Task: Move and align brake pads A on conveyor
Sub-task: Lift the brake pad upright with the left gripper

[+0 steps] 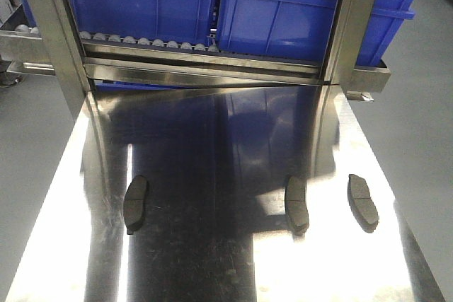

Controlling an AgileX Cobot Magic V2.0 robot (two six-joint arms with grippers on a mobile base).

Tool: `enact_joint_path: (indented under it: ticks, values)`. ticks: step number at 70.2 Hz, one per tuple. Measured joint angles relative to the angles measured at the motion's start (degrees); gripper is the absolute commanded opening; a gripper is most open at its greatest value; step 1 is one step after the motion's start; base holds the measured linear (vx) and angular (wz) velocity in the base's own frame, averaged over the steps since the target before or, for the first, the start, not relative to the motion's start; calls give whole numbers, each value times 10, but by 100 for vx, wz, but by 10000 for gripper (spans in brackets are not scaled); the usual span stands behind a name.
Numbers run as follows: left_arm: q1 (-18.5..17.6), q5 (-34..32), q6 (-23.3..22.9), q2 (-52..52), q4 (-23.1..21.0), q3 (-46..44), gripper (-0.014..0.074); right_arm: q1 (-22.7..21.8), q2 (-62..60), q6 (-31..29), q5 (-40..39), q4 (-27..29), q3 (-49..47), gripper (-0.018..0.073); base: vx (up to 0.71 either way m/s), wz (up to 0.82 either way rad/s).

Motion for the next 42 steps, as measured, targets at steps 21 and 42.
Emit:
enact_joint_path:
  ticks: [21,42]
  values:
    - [0,0,0,0,-2,0,83,0,0,3,0,0,0,-4,0,0]
    - [0,0,0,0,-2,0,83,0,0,3,0,0,0,-4,0,0]
